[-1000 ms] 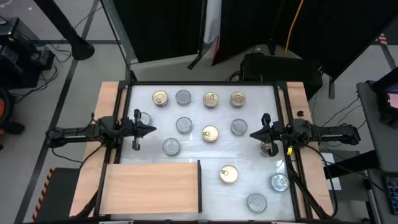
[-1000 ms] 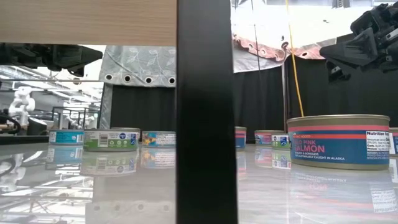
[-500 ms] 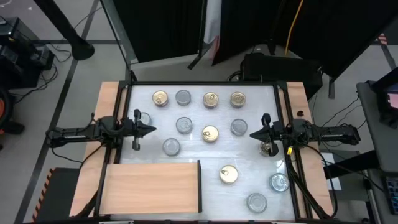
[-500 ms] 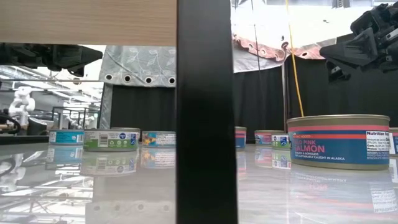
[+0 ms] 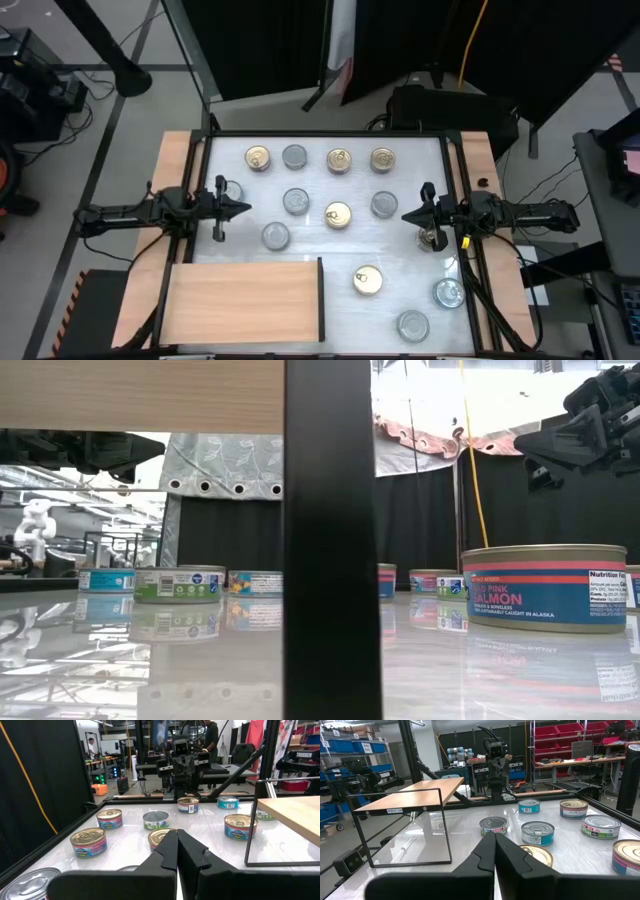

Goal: Stack canned seafood by type on shelf

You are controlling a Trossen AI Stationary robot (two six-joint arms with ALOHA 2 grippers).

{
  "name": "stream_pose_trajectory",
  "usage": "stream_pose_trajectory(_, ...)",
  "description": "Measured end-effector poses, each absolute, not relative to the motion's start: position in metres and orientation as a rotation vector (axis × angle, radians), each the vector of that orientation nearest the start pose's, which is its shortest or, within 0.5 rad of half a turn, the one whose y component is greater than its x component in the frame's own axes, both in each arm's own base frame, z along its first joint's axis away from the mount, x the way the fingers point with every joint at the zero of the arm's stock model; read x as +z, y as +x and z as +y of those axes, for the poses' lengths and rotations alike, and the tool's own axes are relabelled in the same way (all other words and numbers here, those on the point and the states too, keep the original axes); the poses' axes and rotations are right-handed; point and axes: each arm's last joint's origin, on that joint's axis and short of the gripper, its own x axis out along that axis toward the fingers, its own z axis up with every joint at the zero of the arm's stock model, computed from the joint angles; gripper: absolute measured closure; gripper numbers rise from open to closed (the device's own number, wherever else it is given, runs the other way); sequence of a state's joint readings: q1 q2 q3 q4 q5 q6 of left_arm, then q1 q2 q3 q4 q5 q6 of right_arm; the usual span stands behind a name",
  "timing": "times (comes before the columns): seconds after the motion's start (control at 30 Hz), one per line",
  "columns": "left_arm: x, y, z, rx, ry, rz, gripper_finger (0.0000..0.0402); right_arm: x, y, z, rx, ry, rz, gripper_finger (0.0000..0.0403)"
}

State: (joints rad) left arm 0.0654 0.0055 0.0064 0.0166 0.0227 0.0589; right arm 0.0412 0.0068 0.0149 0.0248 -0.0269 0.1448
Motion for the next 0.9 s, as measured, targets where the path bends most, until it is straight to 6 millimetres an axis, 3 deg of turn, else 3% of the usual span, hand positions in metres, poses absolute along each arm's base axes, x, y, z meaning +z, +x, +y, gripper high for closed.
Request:
stream_pose_trajectory(0.4, 0.1669, 0.0974, 0.0057, 0.043, 0.060, -0.017, 0.0401, 0.1705, 0.0970, 0.0048, 0.070, 0.145, -0.028, 0.0403)
stream_pose_trajectory(0.6, 0.1671, 0.0974, 0.0064, 0.070, 0.261, -0.012, 0.0401, 0.1704, 0.0971, 0.0048, 0.071, 0.145, -0.028, 0.0403)
stream_pose_trajectory(0.9, 0.1680, 0.0973, 0.0067, 0.081, 0.271, -0.018, 0.0401, 0.1704, 0.0971, 0.0048, 0.071, 0.145, -0.028, 0.0403)
